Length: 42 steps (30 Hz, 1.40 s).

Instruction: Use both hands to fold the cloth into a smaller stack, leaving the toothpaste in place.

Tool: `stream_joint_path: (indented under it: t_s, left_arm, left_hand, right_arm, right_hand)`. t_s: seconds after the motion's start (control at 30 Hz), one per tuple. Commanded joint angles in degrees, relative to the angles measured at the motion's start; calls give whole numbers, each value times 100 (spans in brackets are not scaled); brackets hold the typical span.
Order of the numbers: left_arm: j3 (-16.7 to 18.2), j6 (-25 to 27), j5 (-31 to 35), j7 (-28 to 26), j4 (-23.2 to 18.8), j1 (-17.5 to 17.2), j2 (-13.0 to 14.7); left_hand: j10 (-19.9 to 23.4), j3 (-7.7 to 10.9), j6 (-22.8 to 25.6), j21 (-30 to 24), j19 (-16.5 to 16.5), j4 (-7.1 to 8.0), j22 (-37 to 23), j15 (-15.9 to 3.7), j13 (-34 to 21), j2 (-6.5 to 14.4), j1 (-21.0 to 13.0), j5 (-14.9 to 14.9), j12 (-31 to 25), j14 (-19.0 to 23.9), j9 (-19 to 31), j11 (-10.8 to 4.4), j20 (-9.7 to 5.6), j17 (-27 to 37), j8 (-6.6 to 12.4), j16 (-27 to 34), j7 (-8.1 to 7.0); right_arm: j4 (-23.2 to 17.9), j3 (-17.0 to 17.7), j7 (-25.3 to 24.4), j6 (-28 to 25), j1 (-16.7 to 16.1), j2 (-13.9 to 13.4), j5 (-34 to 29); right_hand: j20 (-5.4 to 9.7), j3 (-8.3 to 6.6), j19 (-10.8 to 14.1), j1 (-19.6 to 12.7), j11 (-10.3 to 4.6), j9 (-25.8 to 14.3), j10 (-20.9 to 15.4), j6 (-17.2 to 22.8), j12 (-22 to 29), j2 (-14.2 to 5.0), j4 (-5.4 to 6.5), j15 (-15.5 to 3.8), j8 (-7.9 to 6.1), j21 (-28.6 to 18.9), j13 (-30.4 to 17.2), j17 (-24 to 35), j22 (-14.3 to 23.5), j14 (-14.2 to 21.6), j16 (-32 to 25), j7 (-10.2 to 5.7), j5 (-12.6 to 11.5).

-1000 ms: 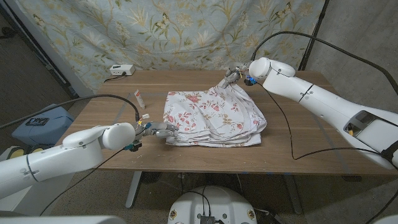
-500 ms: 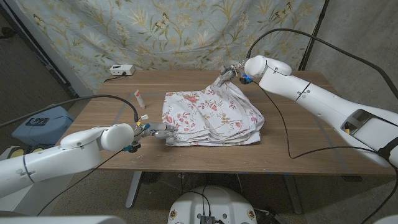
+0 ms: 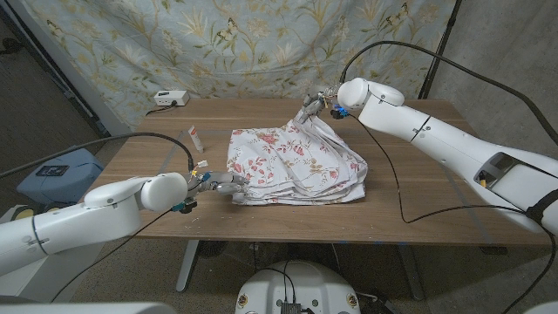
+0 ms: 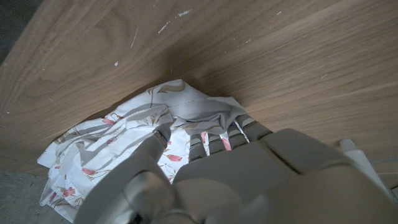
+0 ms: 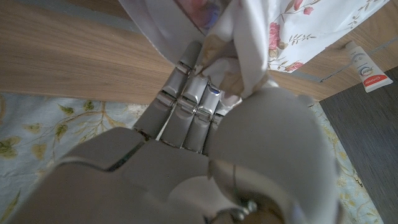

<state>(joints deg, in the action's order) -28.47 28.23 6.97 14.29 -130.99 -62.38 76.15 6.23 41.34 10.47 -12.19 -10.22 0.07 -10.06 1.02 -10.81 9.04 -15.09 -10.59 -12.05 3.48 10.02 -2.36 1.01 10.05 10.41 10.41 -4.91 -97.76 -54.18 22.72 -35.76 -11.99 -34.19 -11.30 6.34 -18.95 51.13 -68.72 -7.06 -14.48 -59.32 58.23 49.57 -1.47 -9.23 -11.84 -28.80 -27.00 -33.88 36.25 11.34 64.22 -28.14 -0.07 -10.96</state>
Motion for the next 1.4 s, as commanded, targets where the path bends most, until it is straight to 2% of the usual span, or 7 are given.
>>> stream_joint_path:
  t_s: [0.03,0.57,1.4]
  left_arm:
    - [-55,-122,37,56,137,97,-62]
    - [-40,-159,23,35,184,70,-72]
    - [25,-303,-62,-8,272,12,-21]
  left_hand:
    - [63,-4,30,9,-26,-30,-23,8,-20,-17,3,7,-14,52,20,0,8,9,21,-1,6]
    - [70,-2,34,11,-26,-37,-23,9,-20,-14,11,7,-12,56,20,12,6,9,18,0,2]
    - [86,4,53,13,-29,-63,-23,8,-21,-6,8,7,-10,64,21,21,4,7,17,0,-2]
  right_arm:
    - [-19,-75,114,87,88,107,85]
    - [169,-186,224,378,342,414,129]
    - [808,-418,339,629,601,944,219]
  right_hand:
    - [-23,25,-2,-55,22,-27,-49,12,-21,-7,6,-146,6,-55,-8,39,7,59,6,50,1]
    - [-37,89,-20,-92,64,-40,-53,13,-39,-35,10,-140,10,-114,-19,71,5,77,54,55,9]
    - [-52,176,-43,-143,67,-50,-63,5,-59,-70,15,-139,27,-209,-47,129,1,99,130,80,16]
